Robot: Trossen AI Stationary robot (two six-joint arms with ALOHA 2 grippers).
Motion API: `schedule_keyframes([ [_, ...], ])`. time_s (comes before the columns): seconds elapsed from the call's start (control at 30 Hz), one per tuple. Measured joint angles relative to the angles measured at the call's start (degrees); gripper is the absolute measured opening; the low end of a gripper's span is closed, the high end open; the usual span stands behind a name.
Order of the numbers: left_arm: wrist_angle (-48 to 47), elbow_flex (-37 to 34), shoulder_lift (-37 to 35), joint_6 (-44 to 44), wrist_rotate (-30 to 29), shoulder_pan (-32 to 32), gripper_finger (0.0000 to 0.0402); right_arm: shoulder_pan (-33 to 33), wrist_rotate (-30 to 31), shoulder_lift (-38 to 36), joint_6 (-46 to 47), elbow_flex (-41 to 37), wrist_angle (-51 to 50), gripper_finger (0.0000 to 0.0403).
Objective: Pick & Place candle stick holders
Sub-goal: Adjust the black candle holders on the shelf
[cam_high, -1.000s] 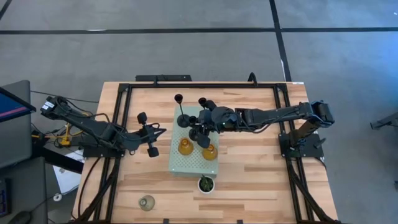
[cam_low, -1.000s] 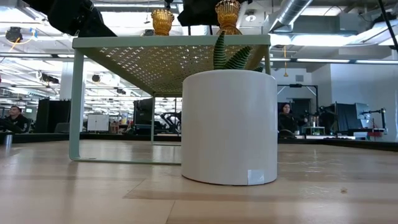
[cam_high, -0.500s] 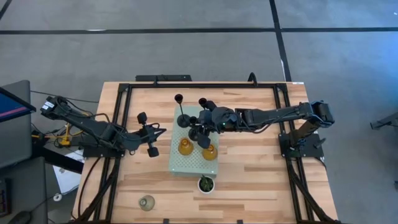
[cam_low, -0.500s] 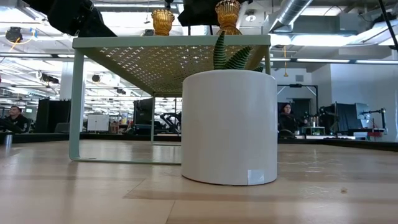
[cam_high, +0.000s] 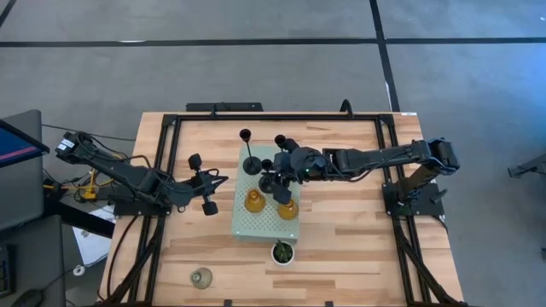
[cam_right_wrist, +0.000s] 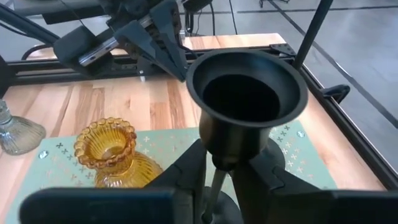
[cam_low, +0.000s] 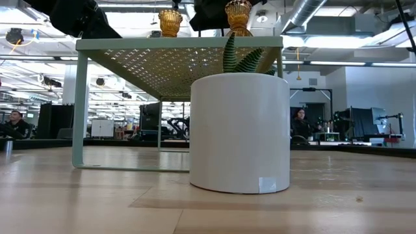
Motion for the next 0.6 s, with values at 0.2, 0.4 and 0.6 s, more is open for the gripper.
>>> schedule_keyframes([
  [0.2,0.00,0.00,0.00,0.00,0.00,0.00,0.0005,0.00,-1.35,0.00,-0.08,-0.02,0.00,0.0086],
  [0.4,0.01,0.00,0.00,0.00,0.00,0.00,0.0005,0.00,-1.39,0.00,0.03,0.00,-0.02,0.0137],
  [0.6,-0.02,0.00,0.00,0.00,0.00,0.00,0.0005,0.02,-1.40,-1.01,0.28,-0.02,-0.92,0.0179],
])
